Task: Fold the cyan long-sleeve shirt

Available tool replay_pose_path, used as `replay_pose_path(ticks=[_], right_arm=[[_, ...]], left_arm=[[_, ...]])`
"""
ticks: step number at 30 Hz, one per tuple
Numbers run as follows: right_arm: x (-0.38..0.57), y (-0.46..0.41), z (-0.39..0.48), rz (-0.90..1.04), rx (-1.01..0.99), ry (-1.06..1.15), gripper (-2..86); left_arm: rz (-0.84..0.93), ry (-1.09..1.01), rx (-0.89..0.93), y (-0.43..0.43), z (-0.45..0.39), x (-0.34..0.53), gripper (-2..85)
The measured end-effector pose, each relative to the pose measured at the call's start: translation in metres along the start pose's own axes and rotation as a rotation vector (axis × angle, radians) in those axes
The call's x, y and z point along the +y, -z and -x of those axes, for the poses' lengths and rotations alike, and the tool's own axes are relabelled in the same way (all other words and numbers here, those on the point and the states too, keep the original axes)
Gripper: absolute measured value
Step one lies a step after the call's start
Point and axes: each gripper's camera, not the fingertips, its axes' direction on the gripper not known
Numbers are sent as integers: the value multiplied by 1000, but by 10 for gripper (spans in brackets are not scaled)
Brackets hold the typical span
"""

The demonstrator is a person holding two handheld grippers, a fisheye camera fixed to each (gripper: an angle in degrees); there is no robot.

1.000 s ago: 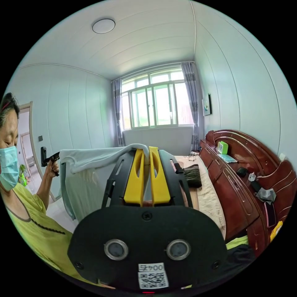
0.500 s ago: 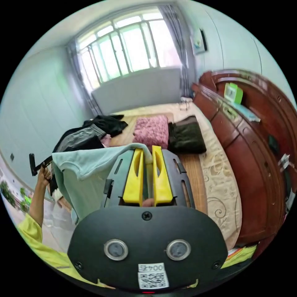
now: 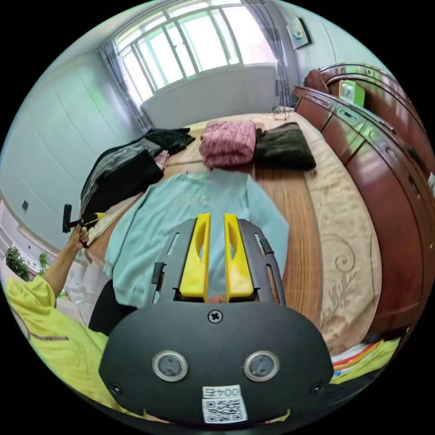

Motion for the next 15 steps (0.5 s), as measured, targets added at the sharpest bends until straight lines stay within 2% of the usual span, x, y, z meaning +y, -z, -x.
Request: replay_pose_path(ticks=[3,5,10,15], right_arm=[[81,-26,-11,123,-32,-61,64],[126,-39,-19,134,-56,-142,63],[207,-72,-37,87,-129,-358,60],[221,-103,-27,82,-48,-331,19]], left_arm=[[97,-145,-97,-20,-35,69,126],[144,-212,-162,-42,-59,112,156],[176,-173,-223,-79,-68,138,207],[225,-178,-298,-120,-69,138,190]])
